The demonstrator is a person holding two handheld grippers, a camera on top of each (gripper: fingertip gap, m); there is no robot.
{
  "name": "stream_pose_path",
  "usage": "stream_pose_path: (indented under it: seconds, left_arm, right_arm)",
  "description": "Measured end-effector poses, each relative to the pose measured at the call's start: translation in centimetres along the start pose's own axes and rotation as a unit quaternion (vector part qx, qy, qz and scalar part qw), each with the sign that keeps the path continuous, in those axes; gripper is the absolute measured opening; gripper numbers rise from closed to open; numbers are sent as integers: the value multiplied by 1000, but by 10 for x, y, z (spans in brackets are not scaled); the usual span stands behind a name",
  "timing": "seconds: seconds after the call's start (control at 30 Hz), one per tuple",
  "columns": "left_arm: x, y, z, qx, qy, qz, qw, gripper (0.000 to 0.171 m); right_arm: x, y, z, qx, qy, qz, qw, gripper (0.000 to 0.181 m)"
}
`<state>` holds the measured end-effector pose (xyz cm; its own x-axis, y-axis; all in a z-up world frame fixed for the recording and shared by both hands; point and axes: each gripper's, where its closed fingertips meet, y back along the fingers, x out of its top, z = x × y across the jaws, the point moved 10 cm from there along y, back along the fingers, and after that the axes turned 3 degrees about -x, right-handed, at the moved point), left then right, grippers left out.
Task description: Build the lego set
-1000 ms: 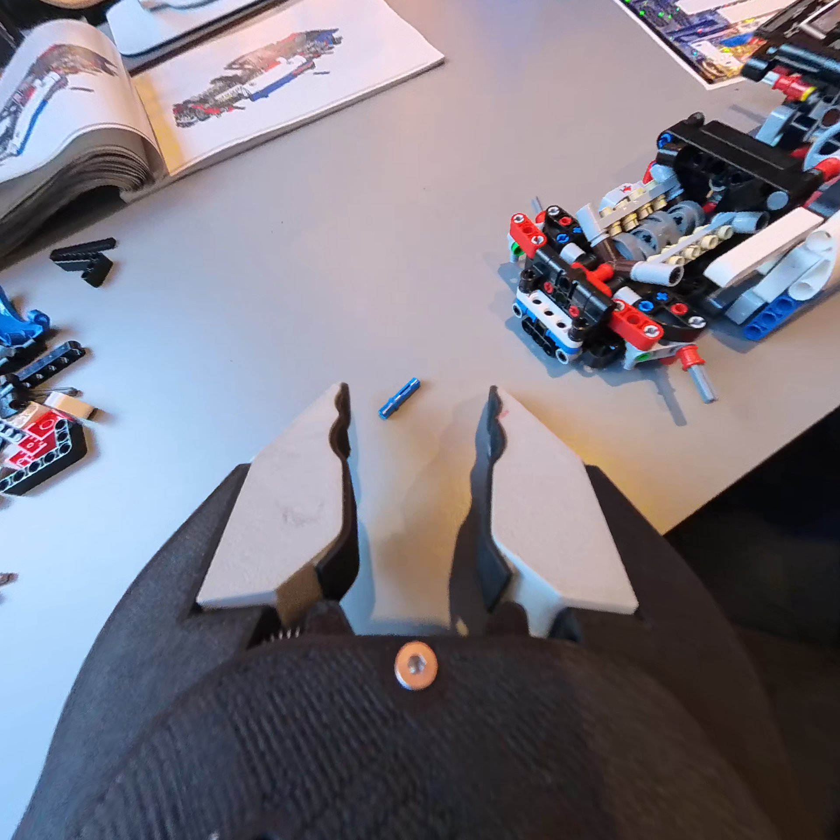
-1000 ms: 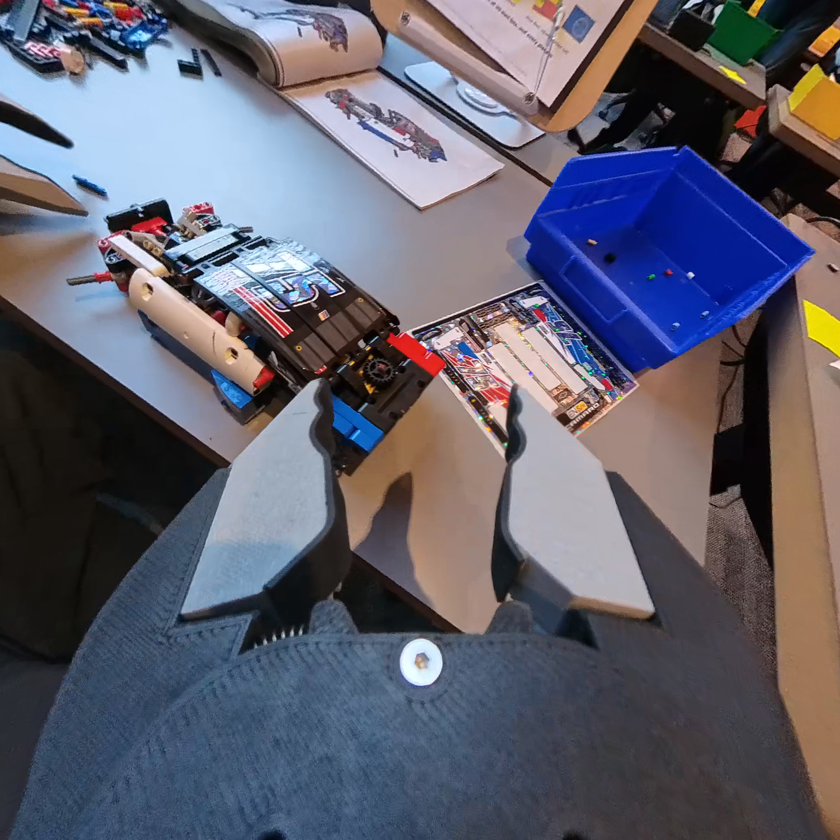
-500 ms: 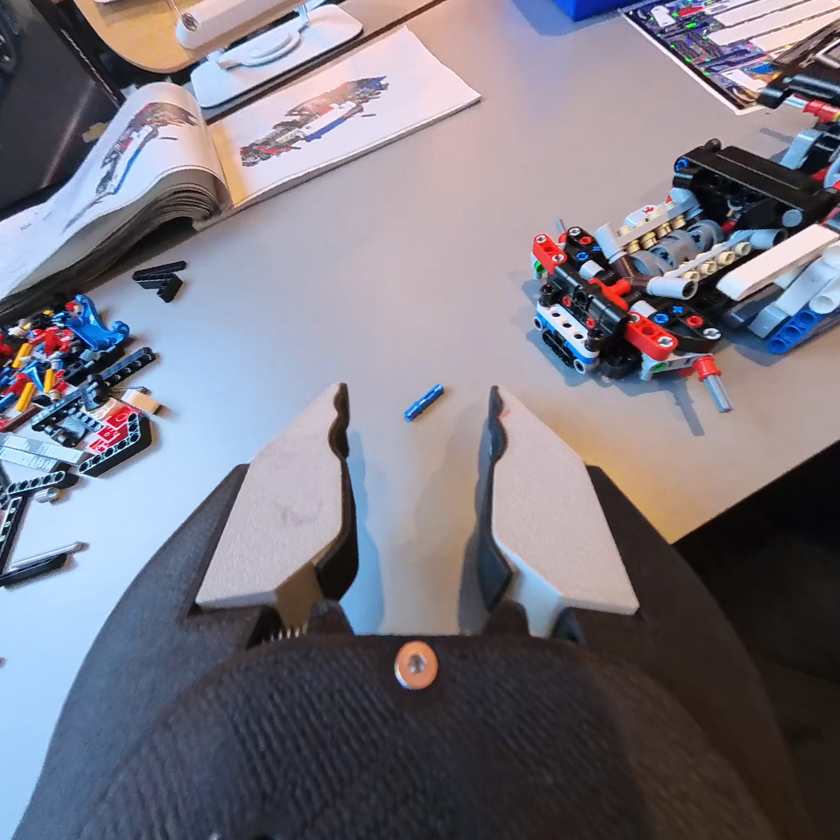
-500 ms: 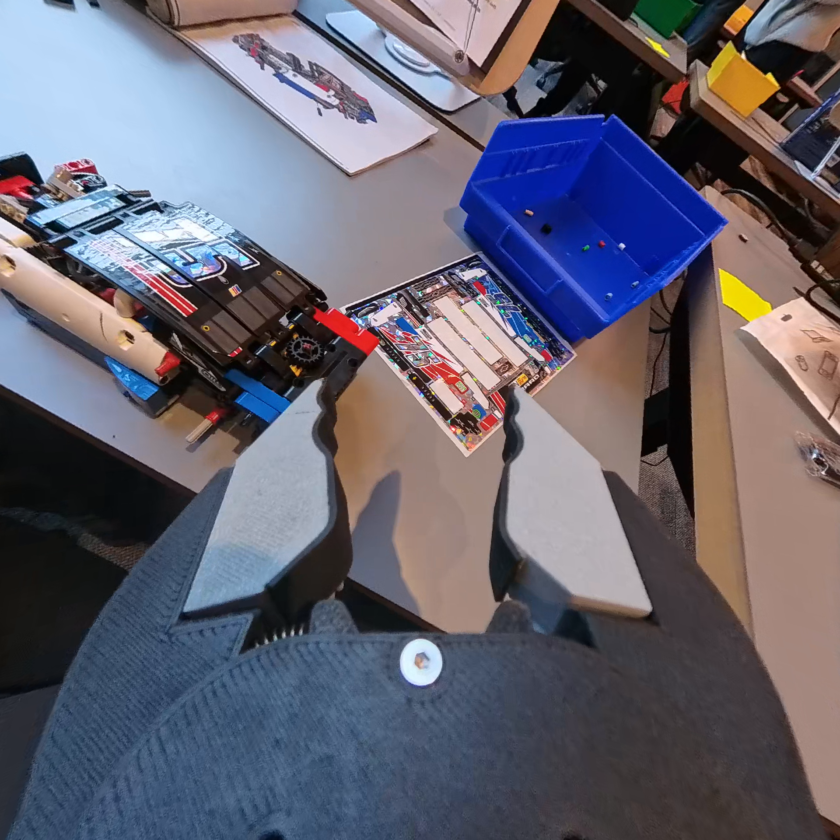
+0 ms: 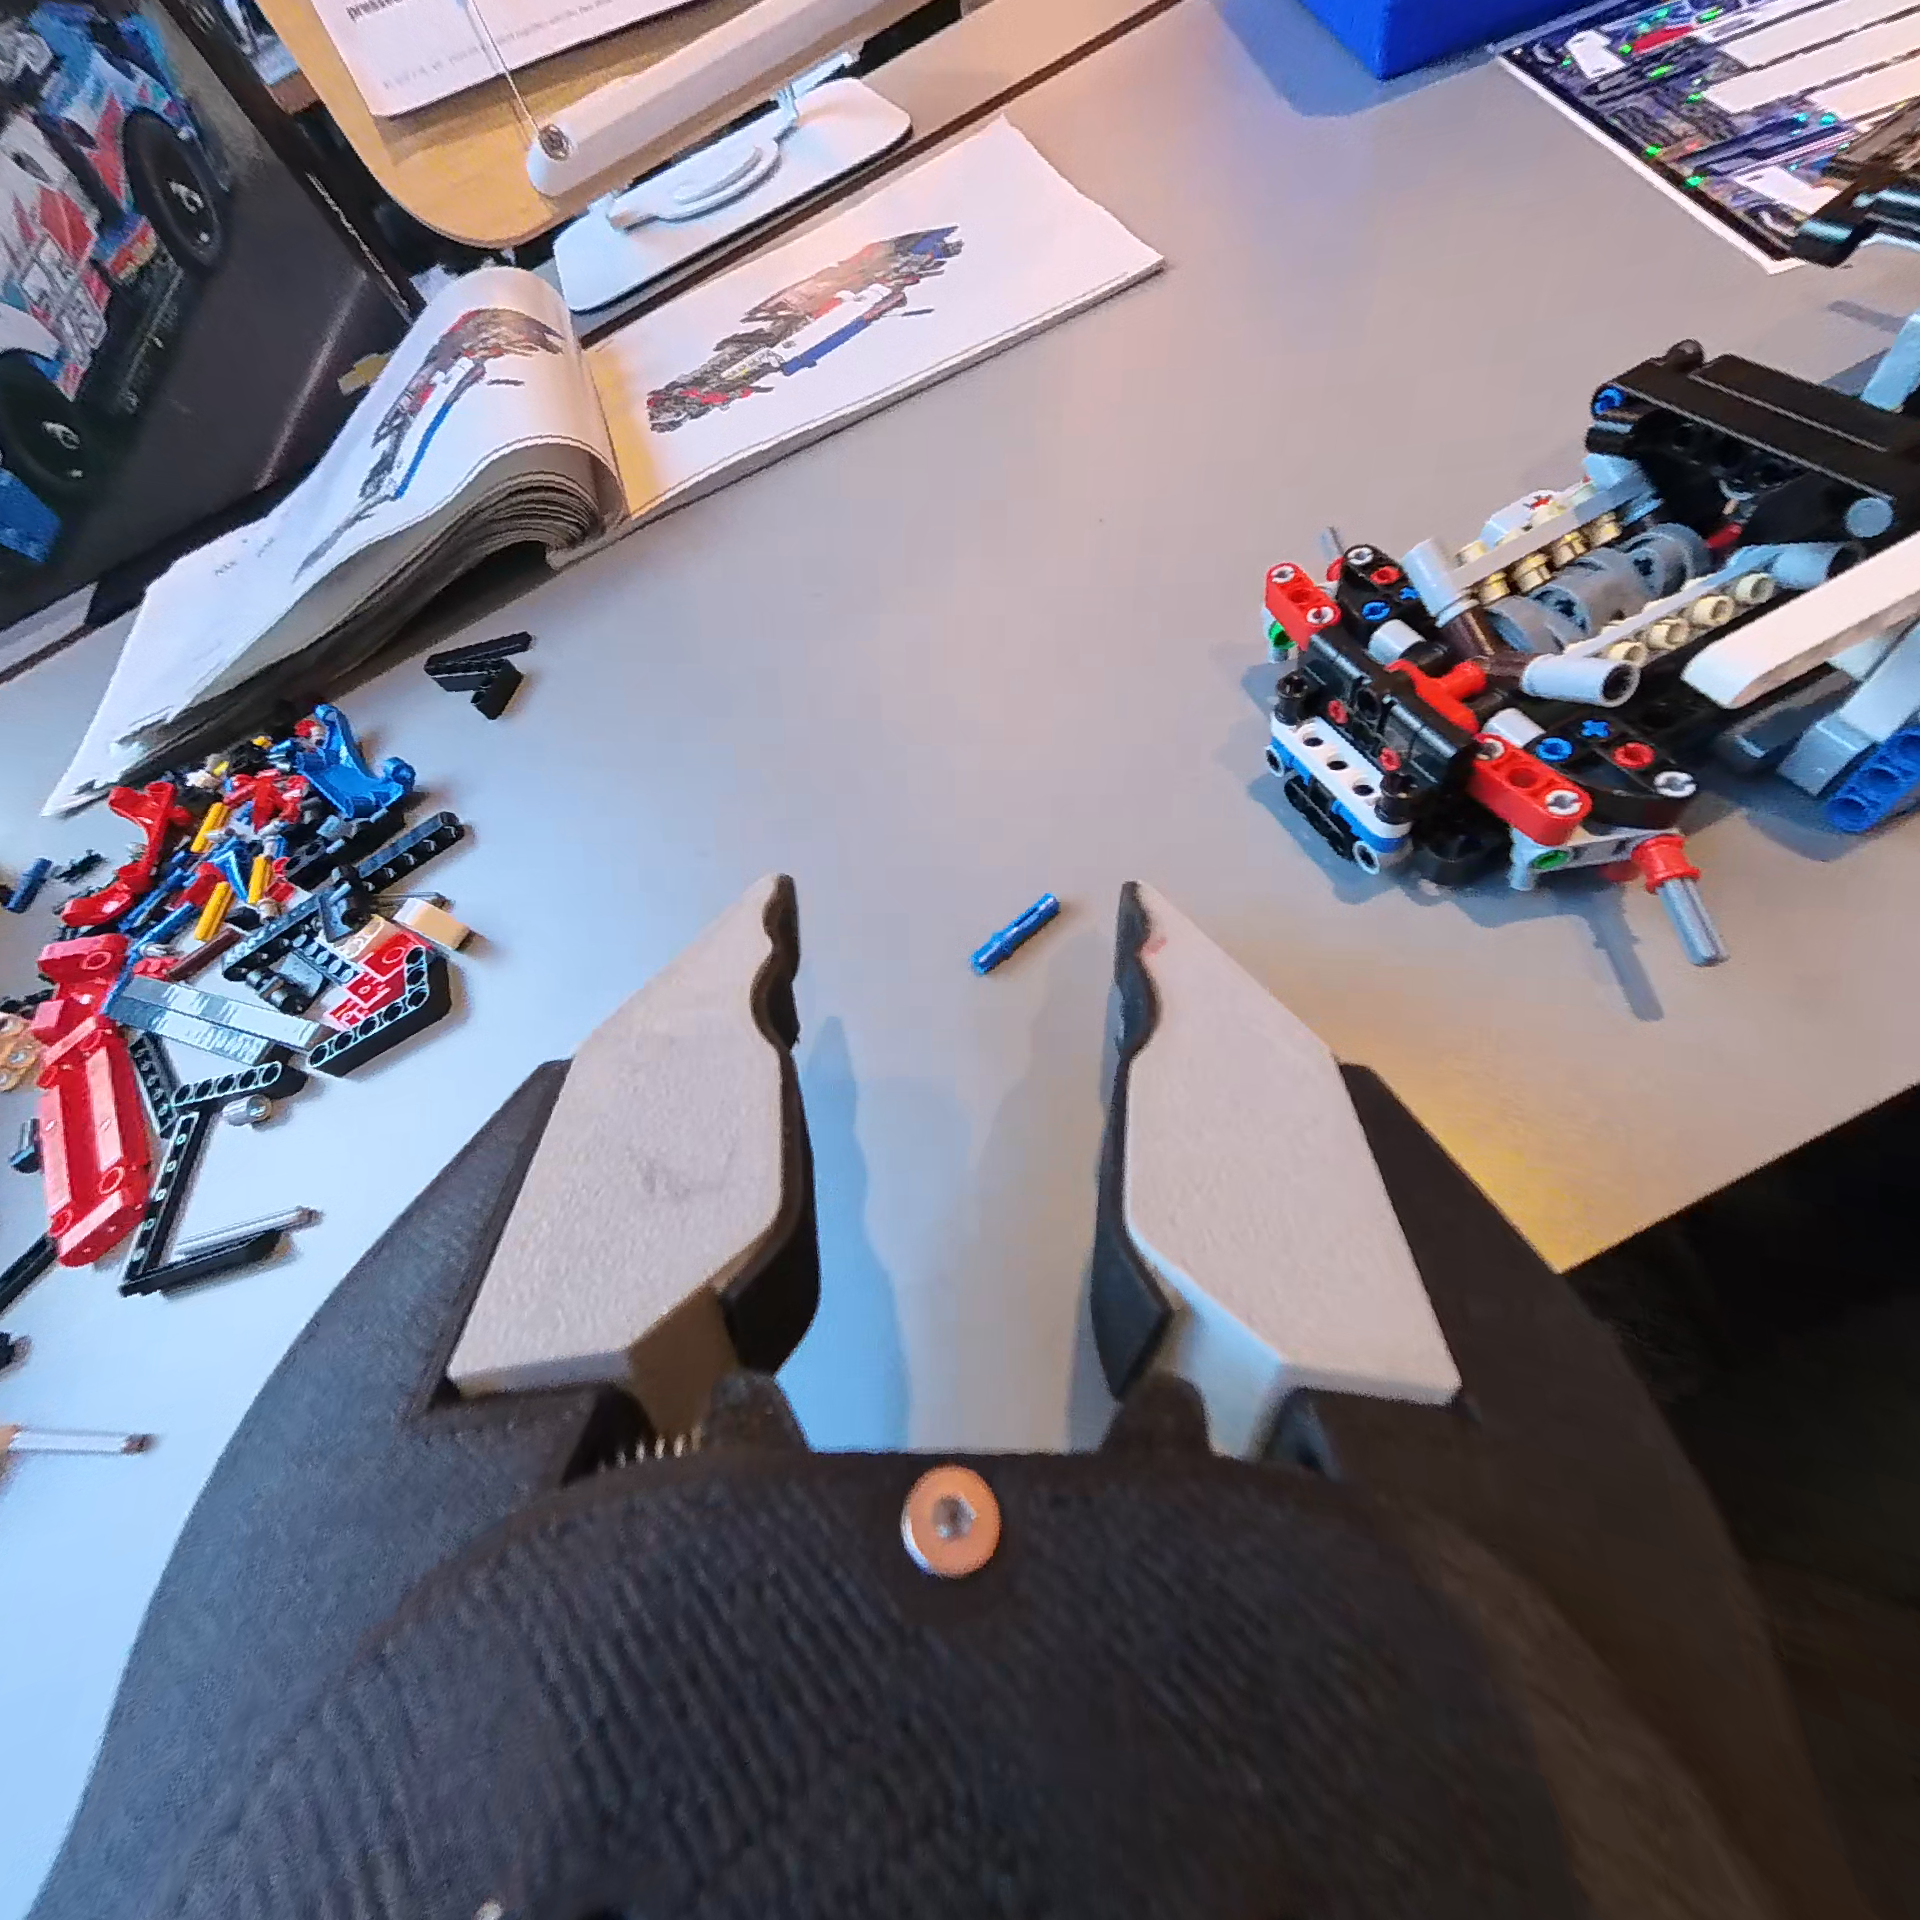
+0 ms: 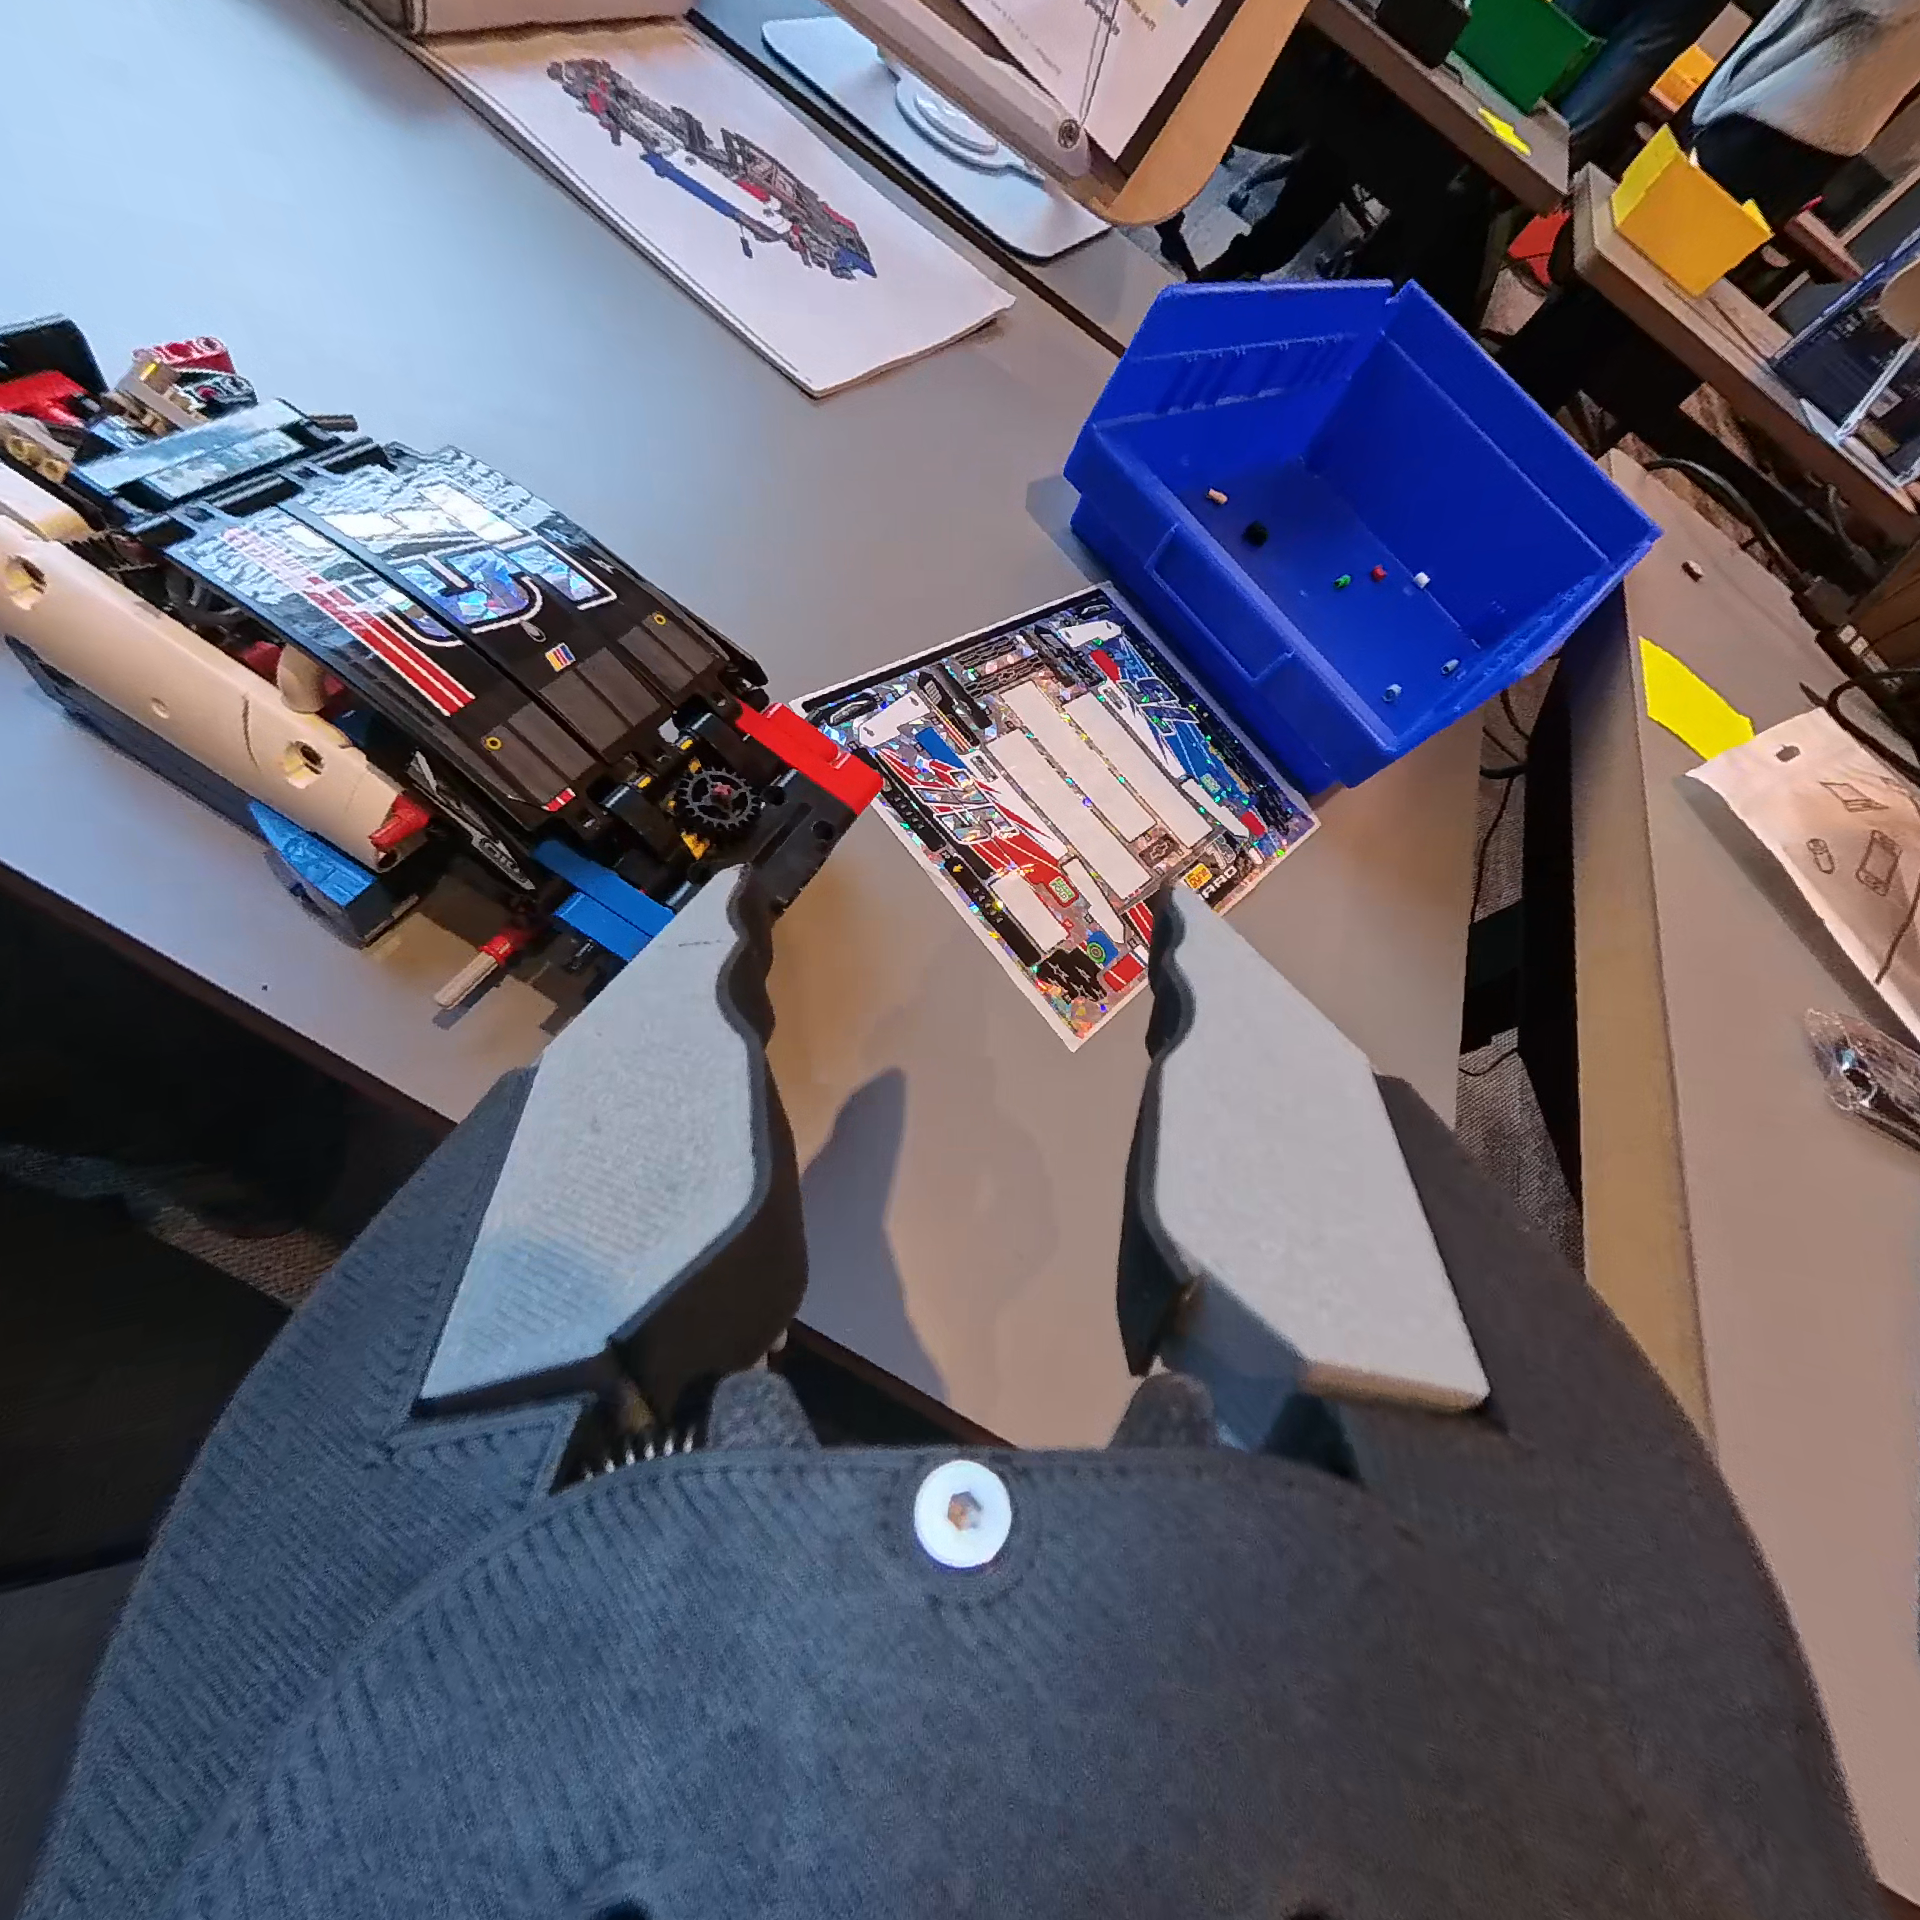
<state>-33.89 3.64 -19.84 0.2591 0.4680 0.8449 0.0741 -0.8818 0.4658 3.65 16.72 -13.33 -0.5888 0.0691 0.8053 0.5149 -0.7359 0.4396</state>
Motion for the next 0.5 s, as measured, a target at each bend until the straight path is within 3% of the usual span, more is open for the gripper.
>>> stream_pose_path:
  seconds: [0.5]
  left_arm:
    - [1, 4, -6, 12, -8, 1, 1000, 59]
  right_arm:
    - [2, -1, -5, 6, 7, -1, 1000, 72]
